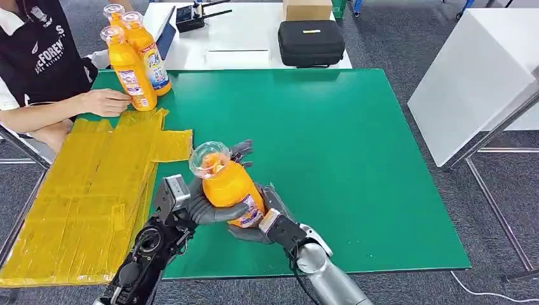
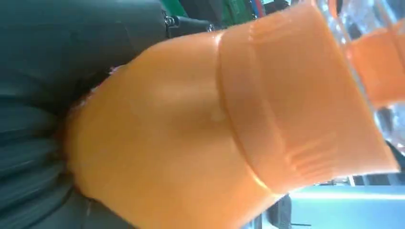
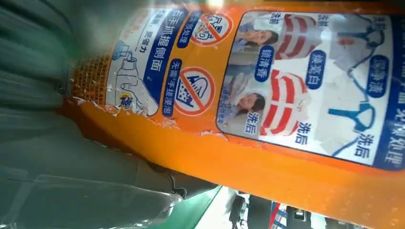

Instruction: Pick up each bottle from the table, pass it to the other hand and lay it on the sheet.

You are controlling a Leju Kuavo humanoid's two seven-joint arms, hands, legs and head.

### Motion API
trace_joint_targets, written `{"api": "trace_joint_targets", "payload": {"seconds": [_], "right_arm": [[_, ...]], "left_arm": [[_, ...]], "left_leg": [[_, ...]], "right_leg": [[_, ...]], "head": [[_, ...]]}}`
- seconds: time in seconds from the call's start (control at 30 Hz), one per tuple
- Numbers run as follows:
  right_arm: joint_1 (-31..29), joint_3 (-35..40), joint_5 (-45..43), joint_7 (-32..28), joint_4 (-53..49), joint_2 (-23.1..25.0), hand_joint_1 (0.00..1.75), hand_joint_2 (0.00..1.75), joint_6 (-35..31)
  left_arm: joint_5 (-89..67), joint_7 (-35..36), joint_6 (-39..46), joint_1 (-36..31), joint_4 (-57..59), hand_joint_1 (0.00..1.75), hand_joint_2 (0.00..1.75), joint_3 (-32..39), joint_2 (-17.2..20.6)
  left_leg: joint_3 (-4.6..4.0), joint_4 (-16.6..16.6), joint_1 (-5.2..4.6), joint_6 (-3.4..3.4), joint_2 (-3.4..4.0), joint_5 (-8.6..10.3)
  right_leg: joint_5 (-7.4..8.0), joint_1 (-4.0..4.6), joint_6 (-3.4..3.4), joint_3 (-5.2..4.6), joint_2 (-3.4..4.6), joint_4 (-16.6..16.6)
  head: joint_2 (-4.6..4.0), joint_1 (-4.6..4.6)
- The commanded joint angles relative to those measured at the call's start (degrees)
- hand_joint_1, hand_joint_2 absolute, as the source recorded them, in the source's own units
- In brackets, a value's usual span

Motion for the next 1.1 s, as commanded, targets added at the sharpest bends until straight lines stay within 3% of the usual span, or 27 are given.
{"api": "trace_joint_targets", "payload": {"seconds": [0.03,0.2,0.3,0.6,0.67,0.7,1.1], "right_arm": [[-0.8,0.7,-1.3,-0.7,-1.7,-1.5,1.75,1.75,-1.6],[-1.8,0.1,-1.9,-0.1,-2.5,-1.1,1.75,1.75,-1.6],[1.9,-1.1,-2.0,0.6,-6.5,-2.1,1.75,1.75,-2.0],[4.4,-2.2,-1.6,0.7,-8.6,-2.8,1.75,1.75,-2.4],[4.4,-2.6,1.4,1.4,-8.5,-2.7,1.69,1.75,-5.9],[4.4,-2.5,2.7,1.9,-8.7,-2.7,0.00,1.75,-7.2],[8.6,-7.1,1.9,2.6,-18.8,-4.1,0.00,1.75,-9.9]], "left_arm": [[1.5,-0.2,-0.9,-0.9,4.4,1.75,1.75,0.0,-0.1],[3.0,0.4,-0.7,-2.1,3.9,1.75,1.75,1.0,-0.8],[3.3,-0.6,1.9,0.1,0.6,1.75,1.75,2.1,-0.9],[3.7,-0.8,2.8,0.8,0.4,1.75,1.75,2.4,-0.9],[2.2,-2.3,5.3,0.5,0.6,1.75,1.75,3.5,-0.8],[0.9,-2.7,6.9,0.3,0.7,1.75,1.75,3.9,-0.8],[-8.8,-4.5,18.4,-0.4,1.4,1.75,1.75,10.0,1.5]], "left_leg": [[0.21,0.0,0.02,-0.11,-0.03,-0.07],[0.25,0.1,0.03,-0.16,-0.01,-0.14],[0.15,0.0,0.03,-0.11,-0.03,-0.06],[0.22,0.0,0.03,-0.12,-0.04,-0.11],[0.19,0.0,0.02,-0.11,-0.02,-0.08],[0.32,0.0,0.04,-0.16,-0.01,-0.16],[0.17,0.0,0.01,-0.12,-0.04,-0.08]], "right_leg": [[-0.08,0.03,-0.09,0.21,-0.12,0.0],[-0.13,0.06,-0.13,0.25,-0.14,0.1],[-0.06,0.05,-0.09,0.17,-0.11,0.0],[-0.11,0.05,-0.11,0.25,-0.14,0.0],[-0.08,0.04,-0.10,0.20,-0.11,0.0],[-0.15,0.07,-0.14,0.33,-0.13,0.0],[-0.08,0.03,-0.10,0.15,-0.16,0.0]], "head": [[0.00,-0.02],[0.00,-0.02],[0.00,0.00],[0.00,0.00],[0.00,-0.02],[0.00,0.00],[0.00,-0.02]]}}
